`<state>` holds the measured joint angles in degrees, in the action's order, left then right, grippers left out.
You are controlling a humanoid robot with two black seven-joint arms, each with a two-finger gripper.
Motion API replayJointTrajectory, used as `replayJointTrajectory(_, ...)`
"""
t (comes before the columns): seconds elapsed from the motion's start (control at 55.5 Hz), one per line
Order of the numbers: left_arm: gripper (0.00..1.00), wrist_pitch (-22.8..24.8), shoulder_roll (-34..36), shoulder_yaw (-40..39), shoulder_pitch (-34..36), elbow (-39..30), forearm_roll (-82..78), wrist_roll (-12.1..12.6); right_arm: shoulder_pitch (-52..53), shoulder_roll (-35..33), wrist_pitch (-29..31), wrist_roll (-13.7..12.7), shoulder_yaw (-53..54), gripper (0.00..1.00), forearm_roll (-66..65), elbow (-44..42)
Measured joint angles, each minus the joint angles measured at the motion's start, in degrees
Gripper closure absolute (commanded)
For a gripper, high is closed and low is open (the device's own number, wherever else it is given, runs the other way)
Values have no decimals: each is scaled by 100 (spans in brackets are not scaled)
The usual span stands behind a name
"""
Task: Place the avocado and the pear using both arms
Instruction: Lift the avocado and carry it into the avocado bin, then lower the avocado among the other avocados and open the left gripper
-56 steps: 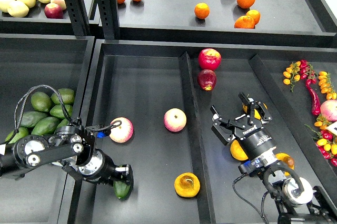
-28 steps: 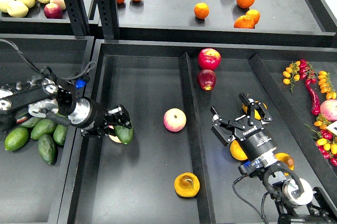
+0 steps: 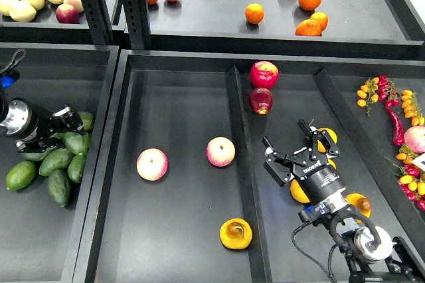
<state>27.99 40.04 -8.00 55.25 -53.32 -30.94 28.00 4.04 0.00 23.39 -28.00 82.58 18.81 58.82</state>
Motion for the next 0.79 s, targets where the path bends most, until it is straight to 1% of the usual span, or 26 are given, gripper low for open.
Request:
replayJointTrajectory(0.18,69,1,-85,-23,-270,84,-37,0,0,0,0,1,4,0,0,-2)
replayJointTrajectory(0.288,68,1,-226,-62,-361,248,-70,0,-8,0,0,1,4,0,0,0)
replayJointTrajectory(0.505,64,3,-599,-105,-457,652,-79,0,-67,0,7,0,4,0,1,16)
replayJointTrajectory(0.703,58,2,-727,-108,-489,783,-115,0,-78,0,8,0,6,0,8,20)
replayJointTrajectory(0.793,52,2,-796,-109,-490,853,-122,0,-78,0,9,0,6,0,9,20)
